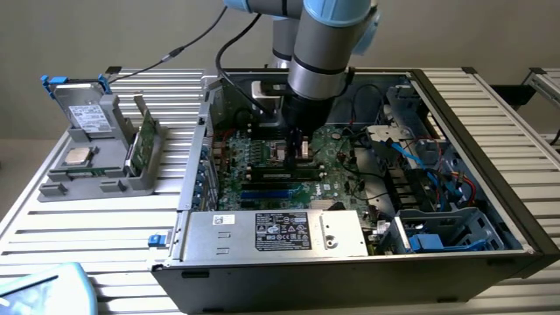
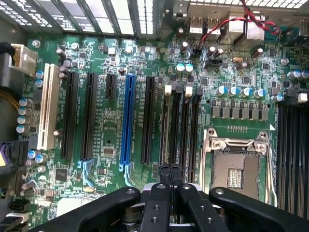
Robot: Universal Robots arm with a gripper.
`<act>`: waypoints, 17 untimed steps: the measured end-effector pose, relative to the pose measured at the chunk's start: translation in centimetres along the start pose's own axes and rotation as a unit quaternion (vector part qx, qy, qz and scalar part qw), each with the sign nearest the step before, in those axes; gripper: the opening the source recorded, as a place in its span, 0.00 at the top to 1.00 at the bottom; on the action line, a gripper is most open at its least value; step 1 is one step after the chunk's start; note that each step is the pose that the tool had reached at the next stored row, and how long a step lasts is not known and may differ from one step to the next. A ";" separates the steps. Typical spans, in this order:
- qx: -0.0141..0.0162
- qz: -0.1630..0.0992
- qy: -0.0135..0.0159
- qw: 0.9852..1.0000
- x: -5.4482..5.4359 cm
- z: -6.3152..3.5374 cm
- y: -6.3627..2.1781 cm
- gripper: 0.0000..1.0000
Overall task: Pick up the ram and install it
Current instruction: 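Press down the ram until it locks into place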
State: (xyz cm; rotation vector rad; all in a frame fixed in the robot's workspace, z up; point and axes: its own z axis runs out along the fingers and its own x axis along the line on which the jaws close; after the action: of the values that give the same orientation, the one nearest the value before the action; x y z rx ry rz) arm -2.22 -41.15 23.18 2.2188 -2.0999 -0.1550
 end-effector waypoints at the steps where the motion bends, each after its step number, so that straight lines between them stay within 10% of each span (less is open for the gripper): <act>1: 0.000 0.000 0.000 1.000 0.0 -0.05 0.20 0.89; 17: 0.000 0.000 0.000 1.000 0.0 0.36 1.86 0.89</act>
State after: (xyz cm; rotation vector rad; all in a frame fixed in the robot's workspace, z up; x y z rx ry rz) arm -4.11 -41.24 23.06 2.2184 -2.0992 -0.1557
